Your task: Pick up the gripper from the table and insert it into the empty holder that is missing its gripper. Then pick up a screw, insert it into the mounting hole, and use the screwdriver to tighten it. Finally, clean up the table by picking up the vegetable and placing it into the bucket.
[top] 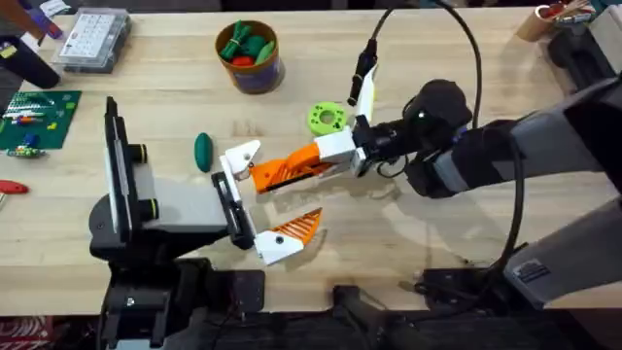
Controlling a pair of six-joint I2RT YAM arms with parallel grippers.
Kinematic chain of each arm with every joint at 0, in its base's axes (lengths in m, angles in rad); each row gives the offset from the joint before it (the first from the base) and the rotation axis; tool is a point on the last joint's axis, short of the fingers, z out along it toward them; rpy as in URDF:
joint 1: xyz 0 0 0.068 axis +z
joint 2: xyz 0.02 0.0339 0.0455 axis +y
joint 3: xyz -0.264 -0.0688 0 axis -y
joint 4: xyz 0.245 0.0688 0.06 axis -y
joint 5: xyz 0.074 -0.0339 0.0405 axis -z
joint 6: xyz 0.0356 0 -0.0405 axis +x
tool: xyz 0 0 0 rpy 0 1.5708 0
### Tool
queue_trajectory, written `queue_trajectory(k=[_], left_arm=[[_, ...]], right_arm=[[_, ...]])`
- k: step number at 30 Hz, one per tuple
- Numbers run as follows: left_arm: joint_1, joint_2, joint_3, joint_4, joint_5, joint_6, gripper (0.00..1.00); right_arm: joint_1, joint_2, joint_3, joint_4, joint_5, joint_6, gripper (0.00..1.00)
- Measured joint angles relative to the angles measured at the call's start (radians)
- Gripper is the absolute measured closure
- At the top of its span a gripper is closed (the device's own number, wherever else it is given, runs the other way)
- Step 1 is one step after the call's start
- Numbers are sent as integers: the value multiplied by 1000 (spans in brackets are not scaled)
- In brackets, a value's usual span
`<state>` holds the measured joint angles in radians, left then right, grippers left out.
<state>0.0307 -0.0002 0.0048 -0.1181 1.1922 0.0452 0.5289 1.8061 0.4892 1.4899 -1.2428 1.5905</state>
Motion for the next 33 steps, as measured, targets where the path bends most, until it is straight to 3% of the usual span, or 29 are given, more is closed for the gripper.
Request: queue_trajectory(k=[23, 33], left_arm=[[1, 0, 0, 0, -7, 8, 10], [1, 0, 0, -3, -1, -5, 10]], right_arm=[[6, 0, 32, 23, 24, 2, 987], [17, 0, 60, -74, 41, -23, 987]])
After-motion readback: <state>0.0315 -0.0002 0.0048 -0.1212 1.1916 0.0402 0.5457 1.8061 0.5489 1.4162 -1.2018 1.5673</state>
